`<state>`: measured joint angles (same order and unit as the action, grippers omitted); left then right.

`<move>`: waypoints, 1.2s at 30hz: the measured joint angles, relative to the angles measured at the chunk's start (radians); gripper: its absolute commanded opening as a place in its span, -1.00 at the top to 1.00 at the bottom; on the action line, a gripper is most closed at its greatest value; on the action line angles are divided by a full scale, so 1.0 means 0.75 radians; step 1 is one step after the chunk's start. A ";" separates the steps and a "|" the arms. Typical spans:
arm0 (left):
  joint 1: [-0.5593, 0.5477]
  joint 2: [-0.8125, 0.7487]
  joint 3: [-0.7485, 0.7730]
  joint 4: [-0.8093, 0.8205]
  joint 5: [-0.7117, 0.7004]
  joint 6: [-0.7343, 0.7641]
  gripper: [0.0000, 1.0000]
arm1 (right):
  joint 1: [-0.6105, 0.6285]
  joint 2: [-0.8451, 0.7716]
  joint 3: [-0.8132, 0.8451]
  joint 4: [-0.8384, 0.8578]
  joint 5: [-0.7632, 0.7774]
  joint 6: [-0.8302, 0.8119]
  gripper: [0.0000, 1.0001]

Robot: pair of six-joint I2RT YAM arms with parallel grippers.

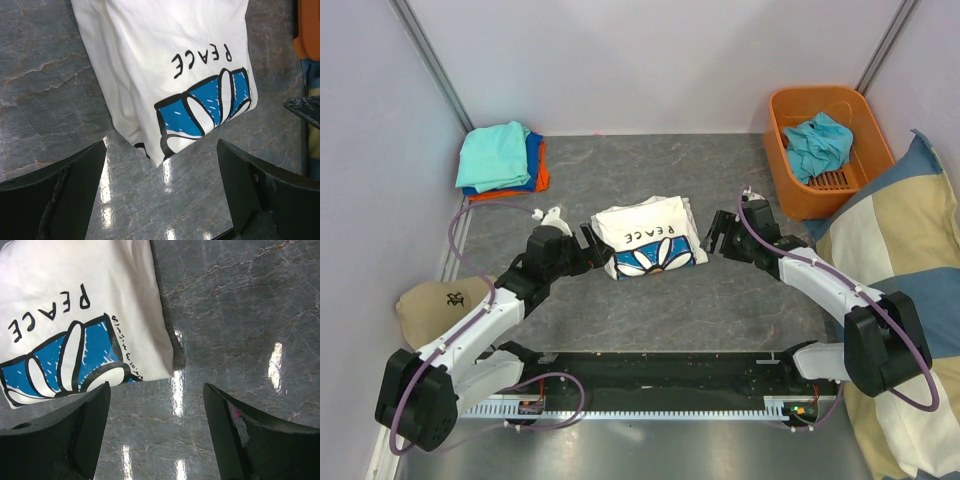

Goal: Fold and stack the t-shirts
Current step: Fold the tshirt, then neatly place the folded tshirt to the corner

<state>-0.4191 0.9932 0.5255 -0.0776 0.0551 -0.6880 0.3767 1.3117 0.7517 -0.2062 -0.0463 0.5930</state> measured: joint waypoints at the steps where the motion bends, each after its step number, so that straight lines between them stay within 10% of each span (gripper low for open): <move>1: -0.007 0.000 0.000 -0.002 0.001 -0.001 -1.00 | 0.000 0.000 -0.003 -0.003 -0.001 0.000 -0.64; 8: -0.004 0.148 0.116 -0.014 -0.031 0.039 -1.00 | 0.009 -0.008 -0.010 -0.012 -0.044 0.013 -0.64; 24: 0.181 1.228 1.194 0.155 0.179 0.347 -1.00 | 0.239 -0.050 -0.146 0.084 -0.169 0.203 -0.64; 36: 0.184 1.481 1.187 0.165 0.305 0.365 -1.00 | 0.257 0.214 -0.102 0.219 -0.160 0.214 -0.65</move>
<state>-0.2810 2.1040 1.4155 0.0463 0.2836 -0.4141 0.5697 1.4723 0.6754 -0.0418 -0.1665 0.7532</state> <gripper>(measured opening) 0.996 0.826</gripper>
